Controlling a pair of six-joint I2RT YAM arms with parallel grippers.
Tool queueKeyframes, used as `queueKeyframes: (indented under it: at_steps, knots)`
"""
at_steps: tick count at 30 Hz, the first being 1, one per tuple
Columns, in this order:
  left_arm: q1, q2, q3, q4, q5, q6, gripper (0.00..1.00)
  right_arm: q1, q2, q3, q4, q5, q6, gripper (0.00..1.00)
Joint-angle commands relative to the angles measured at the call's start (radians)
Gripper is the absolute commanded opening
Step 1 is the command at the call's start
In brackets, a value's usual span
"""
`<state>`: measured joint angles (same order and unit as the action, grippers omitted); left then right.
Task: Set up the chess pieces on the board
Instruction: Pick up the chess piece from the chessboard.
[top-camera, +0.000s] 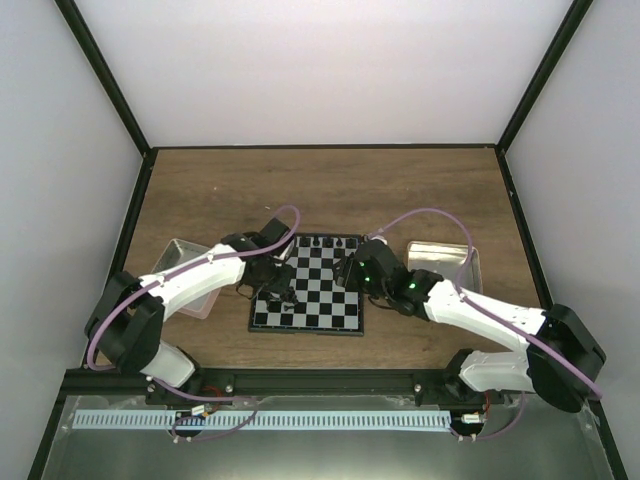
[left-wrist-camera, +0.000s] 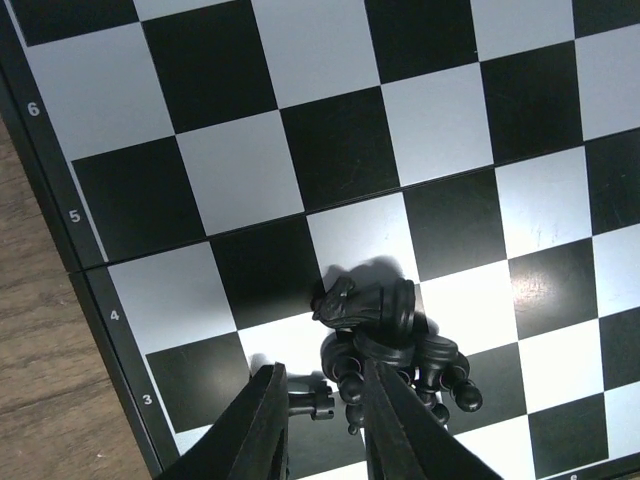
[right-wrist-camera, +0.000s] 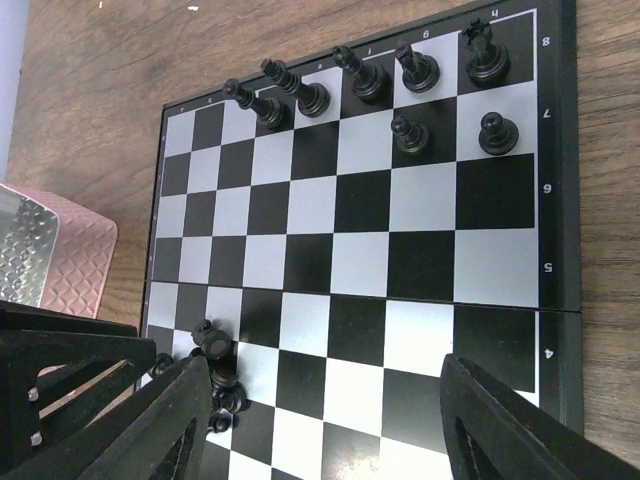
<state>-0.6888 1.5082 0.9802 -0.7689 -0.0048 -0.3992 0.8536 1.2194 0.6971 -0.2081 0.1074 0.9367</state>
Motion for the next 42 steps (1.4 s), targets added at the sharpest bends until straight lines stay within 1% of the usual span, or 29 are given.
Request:
queueKeyframes:
  at_steps: [1,5,9,11,13,17,26,31,36,42]
  knots:
    - [0.000,0.018,-0.013,0.013,0.006,0.009,0.22,0.010,0.004,0.038,0.010,0.003,0.014,0.64]
    - [0.000,0.032,-0.024,-0.005,-0.037,-0.002,0.23,0.010,0.006,0.039,0.007,0.012,0.012,0.65]
    - [0.001,0.038,-0.025,0.025,0.031,0.004,0.25,0.010,0.011,0.037,0.013,0.010,0.010,0.65]
    - [0.001,0.035,-0.023,0.035,0.056,0.005,0.27,0.009,0.015,0.039,0.010,0.007,0.010,0.65]
    - [0.001,0.036,-0.020,0.037,0.064,0.008,0.29,0.010,0.013,0.035,0.010,0.009,0.009,0.65]
    - [0.001,0.046,-0.024,0.031,0.072,0.012,0.30,0.010,0.009,0.027,0.009,0.014,0.011,0.65]
    - [0.001,0.068,-0.034,0.020,0.070,0.019,0.17,0.010,0.009,0.020,0.011,0.017,0.016,0.65]
    - [0.001,0.082,-0.028,0.022,0.075,0.026,0.14,0.010,0.004,0.017,0.006,0.024,0.016,0.65]
    - [0.000,0.082,-0.015,0.020,0.060,0.031,0.05,0.010,-0.010,0.008,0.001,0.040,0.027,0.65]
    - [0.000,0.047,0.019,-0.003,0.041,0.035,0.04,0.010,-0.044,0.000,-0.004,0.073,0.040,0.65]
